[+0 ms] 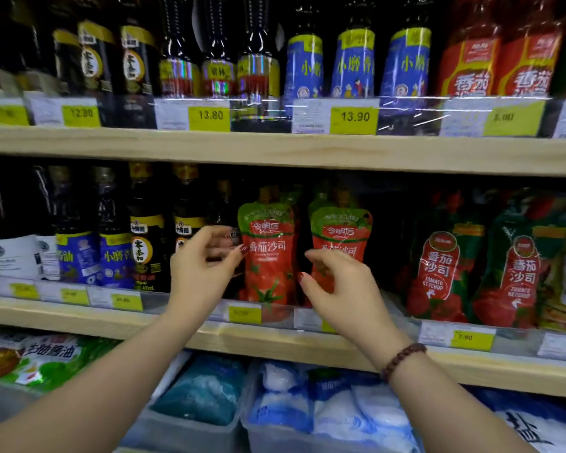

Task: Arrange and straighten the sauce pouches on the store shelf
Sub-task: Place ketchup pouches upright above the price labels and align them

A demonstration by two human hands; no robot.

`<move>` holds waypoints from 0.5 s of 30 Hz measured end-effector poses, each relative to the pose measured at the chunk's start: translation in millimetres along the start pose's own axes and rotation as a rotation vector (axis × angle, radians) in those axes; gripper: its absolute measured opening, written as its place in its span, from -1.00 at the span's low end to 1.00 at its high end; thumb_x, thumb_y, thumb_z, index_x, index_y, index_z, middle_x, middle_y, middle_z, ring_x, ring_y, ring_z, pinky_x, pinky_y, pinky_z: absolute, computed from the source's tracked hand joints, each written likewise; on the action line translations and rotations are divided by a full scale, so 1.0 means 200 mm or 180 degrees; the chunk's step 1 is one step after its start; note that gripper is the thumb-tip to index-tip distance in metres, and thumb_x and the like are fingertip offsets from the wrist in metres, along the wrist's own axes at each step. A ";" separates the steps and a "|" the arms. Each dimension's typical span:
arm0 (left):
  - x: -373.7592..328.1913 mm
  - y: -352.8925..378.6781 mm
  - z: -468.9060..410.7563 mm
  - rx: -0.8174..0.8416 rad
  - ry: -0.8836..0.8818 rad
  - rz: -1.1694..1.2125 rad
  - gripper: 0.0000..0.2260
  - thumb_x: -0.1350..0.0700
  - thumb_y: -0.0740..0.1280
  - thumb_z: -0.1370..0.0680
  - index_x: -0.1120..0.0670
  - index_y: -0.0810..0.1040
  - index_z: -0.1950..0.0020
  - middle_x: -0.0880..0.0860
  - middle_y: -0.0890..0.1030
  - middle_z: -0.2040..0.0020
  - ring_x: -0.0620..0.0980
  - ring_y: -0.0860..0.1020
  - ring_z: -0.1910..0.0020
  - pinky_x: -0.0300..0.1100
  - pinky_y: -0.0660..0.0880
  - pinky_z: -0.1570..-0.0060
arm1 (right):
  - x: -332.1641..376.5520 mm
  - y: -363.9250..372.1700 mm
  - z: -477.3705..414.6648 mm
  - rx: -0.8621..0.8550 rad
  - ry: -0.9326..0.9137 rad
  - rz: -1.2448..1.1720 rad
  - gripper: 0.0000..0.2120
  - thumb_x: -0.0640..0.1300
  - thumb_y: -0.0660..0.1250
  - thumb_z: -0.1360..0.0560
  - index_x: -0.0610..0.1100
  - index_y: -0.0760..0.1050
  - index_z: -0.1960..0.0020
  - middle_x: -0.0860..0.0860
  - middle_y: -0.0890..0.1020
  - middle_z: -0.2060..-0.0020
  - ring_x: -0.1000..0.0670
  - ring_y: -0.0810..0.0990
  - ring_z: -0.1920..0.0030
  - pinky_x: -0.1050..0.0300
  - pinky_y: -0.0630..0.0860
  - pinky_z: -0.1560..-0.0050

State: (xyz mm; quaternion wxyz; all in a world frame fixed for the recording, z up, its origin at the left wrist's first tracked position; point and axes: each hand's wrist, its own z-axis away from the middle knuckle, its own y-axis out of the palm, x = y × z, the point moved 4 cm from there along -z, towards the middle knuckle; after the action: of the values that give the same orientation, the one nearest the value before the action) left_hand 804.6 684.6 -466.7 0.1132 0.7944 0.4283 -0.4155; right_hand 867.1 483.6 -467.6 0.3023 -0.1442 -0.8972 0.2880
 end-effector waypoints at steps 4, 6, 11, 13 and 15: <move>0.09 0.05 0.06 0.0051 -0.0369 0.0064 -0.61 0.15 0.40 -0.47 0.00 0.47 -0.30 -0.05 0.58 0.01 -0.29 0.53 0.09 -0.49 0.42 0.27 | 0.06 0.15 -0.07 0.0111 0.0328 -0.0367 -0.48 -0.03 0.32 -0.46 -0.08 0.32 -0.39 0.06 0.49 -0.22 0.08 0.45 -0.22 0.18 0.42 -0.19; 0.10 0.10 0.07 0.0161 -0.0457 0.0220 -0.51 0.19 0.40 -0.47 -0.03 0.40 -0.37 -0.04 0.56 -0.06 -0.24 0.54 0.06 -0.47 0.44 0.27 | 0.06 0.21 -0.08 0.0140 0.0416 -0.0462 -0.52 -0.05 0.32 -0.45 -0.02 0.33 -0.35 0.13 0.48 -0.09 0.11 0.48 -0.12 0.24 0.45 -0.07; 0.10 0.16 0.07 0.0287 -0.0277 0.0209 -0.41 0.25 0.40 -0.44 -0.12 0.34 -0.40 -0.08 0.59 -0.01 -0.16 0.59 0.09 -0.34 0.52 0.13 | 0.07 0.30 -0.11 0.0353 0.0640 -0.0744 -0.55 -0.06 0.30 -0.45 0.02 0.27 -0.30 0.01 0.56 -0.06 0.02 0.57 0.01 -0.02 0.57 0.00; 0.12 0.16 0.06 0.0265 -0.0301 0.0229 -0.39 0.26 0.41 -0.43 -0.13 0.33 -0.40 -0.09 0.60 0.01 -0.11 0.60 0.08 -0.22 0.54 0.07 | 0.07 0.32 -0.10 0.0342 0.0645 -0.0754 -0.52 -0.05 0.29 -0.46 0.04 0.24 -0.33 0.01 0.56 -0.07 0.03 0.58 0.01 -0.02 0.56 -0.01; 0.13 0.17 0.05 0.0289 -0.0305 0.0229 -0.38 0.25 0.42 -0.43 -0.15 0.32 -0.41 -0.11 0.60 0.03 -0.12 0.60 0.07 -0.19 0.55 0.06 | 0.06 0.33 -0.08 0.0254 0.0596 -0.0729 -0.49 -0.04 0.29 -0.47 0.05 0.21 -0.36 0.04 0.55 -0.09 0.07 0.57 0.01 0.04 0.56 -0.02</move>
State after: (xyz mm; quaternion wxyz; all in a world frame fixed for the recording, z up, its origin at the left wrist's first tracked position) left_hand 831.4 673.7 -498.8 0.1123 0.7928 0.3743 -0.4678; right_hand 872.8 547.9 -491.4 0.4209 -0.0550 -0.8635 0.2723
